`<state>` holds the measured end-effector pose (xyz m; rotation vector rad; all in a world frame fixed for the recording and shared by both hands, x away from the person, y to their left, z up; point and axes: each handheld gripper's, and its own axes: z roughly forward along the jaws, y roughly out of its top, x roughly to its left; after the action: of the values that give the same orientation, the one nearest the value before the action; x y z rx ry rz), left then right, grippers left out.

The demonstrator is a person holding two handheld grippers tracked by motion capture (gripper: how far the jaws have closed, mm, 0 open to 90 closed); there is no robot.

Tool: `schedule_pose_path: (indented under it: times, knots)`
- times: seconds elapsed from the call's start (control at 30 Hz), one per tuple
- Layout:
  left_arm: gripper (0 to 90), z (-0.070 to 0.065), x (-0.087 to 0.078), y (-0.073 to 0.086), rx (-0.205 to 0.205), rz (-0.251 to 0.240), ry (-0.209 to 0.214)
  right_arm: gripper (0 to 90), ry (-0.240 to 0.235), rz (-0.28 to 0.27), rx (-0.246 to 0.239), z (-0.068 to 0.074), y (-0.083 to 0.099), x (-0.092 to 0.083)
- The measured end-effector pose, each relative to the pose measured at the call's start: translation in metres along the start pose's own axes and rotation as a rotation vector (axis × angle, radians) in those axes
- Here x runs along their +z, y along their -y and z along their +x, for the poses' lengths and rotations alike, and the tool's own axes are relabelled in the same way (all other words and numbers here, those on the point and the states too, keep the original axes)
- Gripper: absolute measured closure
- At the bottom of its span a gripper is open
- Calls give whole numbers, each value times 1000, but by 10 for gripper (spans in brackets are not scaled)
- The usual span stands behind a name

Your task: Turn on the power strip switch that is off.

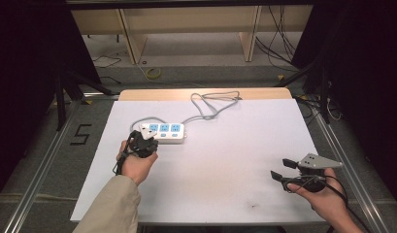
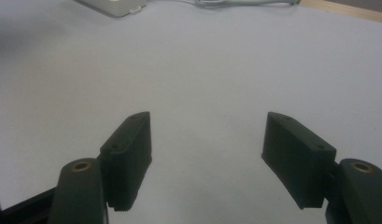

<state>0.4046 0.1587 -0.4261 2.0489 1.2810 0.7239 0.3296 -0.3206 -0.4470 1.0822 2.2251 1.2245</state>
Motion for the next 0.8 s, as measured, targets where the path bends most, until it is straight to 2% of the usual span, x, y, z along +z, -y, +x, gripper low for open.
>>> schedule_pose_path:
  times: [0.47,0.8]
  knots:
    - [899,-2,15,-9,10,5,-6,329,1,3,-2,0,0,0]
    - [899,-2,20,-14,9,6,-5,329,3,5,-2,0,0,0]
